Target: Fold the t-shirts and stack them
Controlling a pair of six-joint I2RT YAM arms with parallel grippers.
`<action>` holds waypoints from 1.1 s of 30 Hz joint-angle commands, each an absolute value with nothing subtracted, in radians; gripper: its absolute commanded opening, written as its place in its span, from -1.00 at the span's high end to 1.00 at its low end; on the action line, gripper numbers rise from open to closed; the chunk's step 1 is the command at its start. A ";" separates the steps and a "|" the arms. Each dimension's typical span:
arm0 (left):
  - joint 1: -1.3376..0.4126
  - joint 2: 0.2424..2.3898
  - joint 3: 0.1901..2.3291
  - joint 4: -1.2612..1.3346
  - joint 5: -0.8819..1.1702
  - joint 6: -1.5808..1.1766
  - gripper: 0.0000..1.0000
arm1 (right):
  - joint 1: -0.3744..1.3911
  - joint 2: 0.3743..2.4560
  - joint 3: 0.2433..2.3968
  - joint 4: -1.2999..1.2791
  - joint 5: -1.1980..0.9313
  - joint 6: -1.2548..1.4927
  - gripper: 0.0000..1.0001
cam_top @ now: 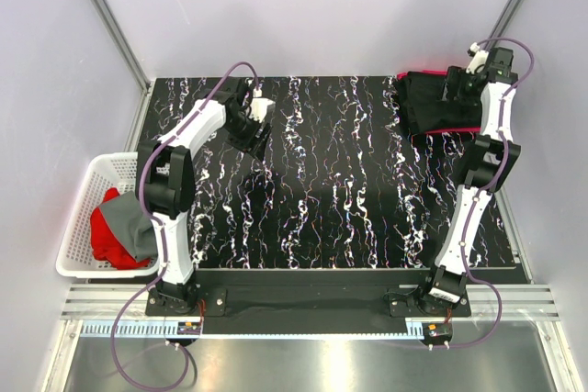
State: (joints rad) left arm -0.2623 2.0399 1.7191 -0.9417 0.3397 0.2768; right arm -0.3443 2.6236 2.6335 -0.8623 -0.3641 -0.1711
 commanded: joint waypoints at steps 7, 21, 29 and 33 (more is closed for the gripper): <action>-0.258 1.993 1.732 -0.931 0.364 0.272 -0.46 | -0.348 2.589 2.648 -0.862 -0.132 -0.253 -0.91; -0.258 1.927 1.723 -0.917 0.358 0.278 -0.47 | -0.337 2.470 2.669 -0.856 -0.084 -0.259 -0.88; -0.259 1.913 1.795 -0.828 0.034 0.187 -0.60 | -0.215 2.237 2.556 -0.851 -0.351 -0.180 -1.00; -0.256 1.936 1.851 -0.825 0.027 0.120 -0.97 | -0.144 2.143 2.372 -0.867 -0.529 -0.137 -0.99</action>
